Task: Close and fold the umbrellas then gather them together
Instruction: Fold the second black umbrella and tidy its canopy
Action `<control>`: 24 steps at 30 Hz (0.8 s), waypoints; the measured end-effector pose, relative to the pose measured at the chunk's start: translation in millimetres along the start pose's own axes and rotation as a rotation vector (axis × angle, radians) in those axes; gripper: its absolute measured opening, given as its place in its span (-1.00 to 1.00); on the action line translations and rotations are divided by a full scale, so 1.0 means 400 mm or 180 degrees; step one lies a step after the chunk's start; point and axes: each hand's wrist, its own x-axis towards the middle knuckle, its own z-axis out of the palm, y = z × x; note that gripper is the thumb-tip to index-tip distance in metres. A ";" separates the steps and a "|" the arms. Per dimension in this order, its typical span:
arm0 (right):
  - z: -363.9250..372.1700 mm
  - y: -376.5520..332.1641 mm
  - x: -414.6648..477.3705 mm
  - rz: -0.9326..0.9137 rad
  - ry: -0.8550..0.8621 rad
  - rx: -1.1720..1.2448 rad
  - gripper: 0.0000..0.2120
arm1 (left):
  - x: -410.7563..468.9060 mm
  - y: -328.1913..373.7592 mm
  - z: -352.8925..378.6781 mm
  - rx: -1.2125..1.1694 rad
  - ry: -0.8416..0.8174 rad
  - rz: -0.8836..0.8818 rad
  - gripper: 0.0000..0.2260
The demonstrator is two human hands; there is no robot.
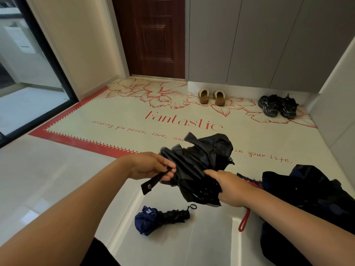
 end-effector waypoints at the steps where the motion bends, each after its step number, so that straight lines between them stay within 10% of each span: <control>1: -0.004 0.005 0.002 -0.0045 0.0002 -0.0024 -0.16 | 0.000 0.001 0.003 -0.0028 0.0055 0.0007 -0.74; 24: -0.041 -0.001 -0.089 -0.0216 -0.0512 -0.0127 0.03 | 0.010 -0.037 0.088 0.1220 0.1227 0.1007 -0.76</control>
